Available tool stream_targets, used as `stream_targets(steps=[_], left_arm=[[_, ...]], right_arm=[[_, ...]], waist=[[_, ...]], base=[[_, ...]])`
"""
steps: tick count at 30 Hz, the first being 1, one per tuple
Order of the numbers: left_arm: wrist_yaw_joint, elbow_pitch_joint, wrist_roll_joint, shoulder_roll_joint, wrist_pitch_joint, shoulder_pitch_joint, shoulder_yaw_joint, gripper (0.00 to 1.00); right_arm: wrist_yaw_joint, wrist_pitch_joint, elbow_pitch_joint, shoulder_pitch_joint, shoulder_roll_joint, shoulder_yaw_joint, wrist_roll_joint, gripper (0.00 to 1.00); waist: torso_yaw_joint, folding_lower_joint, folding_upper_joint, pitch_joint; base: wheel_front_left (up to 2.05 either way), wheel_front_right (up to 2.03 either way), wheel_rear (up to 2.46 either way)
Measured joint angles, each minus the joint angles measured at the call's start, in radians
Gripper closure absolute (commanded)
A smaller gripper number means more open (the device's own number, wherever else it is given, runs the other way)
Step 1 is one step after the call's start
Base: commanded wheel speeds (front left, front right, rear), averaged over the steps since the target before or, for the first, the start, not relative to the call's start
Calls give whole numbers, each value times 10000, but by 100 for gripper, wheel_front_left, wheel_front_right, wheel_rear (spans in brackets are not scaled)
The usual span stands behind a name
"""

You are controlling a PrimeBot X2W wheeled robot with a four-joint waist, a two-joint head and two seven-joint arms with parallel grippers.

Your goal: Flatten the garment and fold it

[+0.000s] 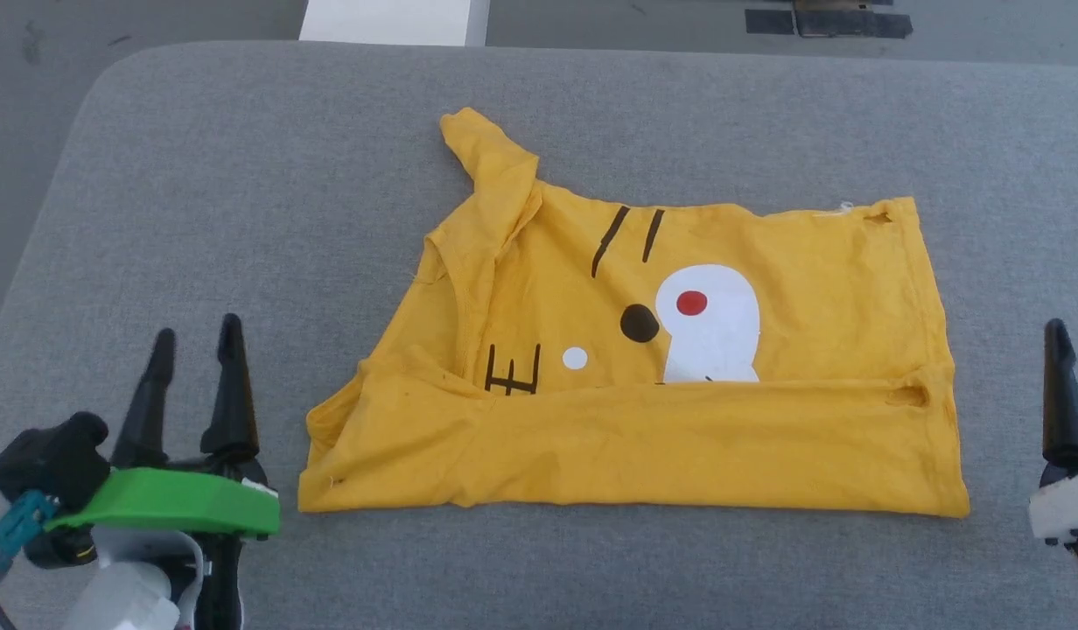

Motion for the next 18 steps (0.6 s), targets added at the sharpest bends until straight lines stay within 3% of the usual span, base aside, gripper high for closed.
stream_targets(steps=[4,10,14,18], left_arm=[[125,-1221,2000,-1018,-29,665,974,0],[-412,-1697,4725,-2157,-29,1761,1312,0],[-700,-1526,5097,-2991,-29,2231,1440,0],[-1047,-1264,5166,-3317,-29,2533,1672,0]], right_arm=[[0,-1271,-360,519,690,-146,-1122,0],[0,-2545,-420,1178,1101,-40,-2305,0],[0,-2840,50,1451,1141,-42,-2096,0],[0,-3020,362,1572,1147,-71,-1845,0]], waist=[[19,0,0,-81],[25,0,0,-245],[68,0,0,-416],[111,0,0,-614]], base=[[0,0,0],[0,0,0],[0,0,0],[0,0,0]])
